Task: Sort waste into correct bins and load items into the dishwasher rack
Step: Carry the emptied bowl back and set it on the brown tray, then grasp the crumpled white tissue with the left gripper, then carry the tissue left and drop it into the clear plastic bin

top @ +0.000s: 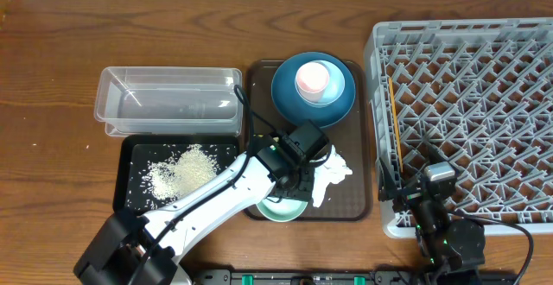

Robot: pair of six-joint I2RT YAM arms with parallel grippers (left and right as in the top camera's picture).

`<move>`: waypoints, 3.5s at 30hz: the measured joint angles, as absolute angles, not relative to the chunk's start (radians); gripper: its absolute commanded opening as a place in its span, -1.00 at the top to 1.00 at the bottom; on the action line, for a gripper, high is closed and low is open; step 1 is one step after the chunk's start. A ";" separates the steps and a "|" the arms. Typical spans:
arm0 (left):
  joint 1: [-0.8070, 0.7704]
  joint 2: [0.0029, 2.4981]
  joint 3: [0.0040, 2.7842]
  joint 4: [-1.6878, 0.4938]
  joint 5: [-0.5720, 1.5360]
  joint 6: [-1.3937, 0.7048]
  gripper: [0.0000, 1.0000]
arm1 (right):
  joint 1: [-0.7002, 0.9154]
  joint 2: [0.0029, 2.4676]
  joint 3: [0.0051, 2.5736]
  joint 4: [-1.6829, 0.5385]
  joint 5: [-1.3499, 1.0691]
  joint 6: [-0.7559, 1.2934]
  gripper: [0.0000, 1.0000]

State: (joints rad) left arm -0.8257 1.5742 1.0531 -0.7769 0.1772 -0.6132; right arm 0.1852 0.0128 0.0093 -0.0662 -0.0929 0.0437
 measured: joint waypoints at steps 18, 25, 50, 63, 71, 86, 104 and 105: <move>-0.826 1.575 1.053 -0.482 0.175 -0.594 -0.02 | 0.185 0.013 0.009 -0.066 -0.093 0.044 -0.99; -0.826 1.575 1.053 -0.471 0.155 -0.533 -0.44 | 0.185 0.013 0.009 -0.066 -0.093 0.044 -0.99; -0.938 1.808 1.053 -0.373 0.011 -0.331 -0.51 | 0.185 0.013 0.009 -0.066 -0.093 0.044 -0.98; -0.938 1.819 1.053 -0.355 -0.001 -0.316 0.21 | 0.185 0.013 0.009 -0.066 -0.093 0.044 -0.98; -0.938 1.819 1.053 -0.355 0.006 -0.314 0.49 | 0.185 0.013 0.009 -0.066 -0.093 0.044 -0.99; -0.938 1.677 1.053 -0.356 0.020 -0.314 0.88 | 0.185 0.013 0.009 -0.066 -0.093 0.044 -0.98; -0.617 1.337 1.053 -0.413 -0.248 -0.314 0.81 | 0.185 0.013 0.009 -0.066 -0.093 0.044 -0.98; -0.584 1.339 1.053 -0.414 -0.255 -0.314 0.79 | 0.185 0.013 0.009 -0.066 -0.093 0.044 -0.99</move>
State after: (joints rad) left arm -0.5838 1.3392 1.0534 -0.4141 -0.2554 -0.3138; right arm 0.1852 0.0128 0.0093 -0.0658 -0.0929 0.0437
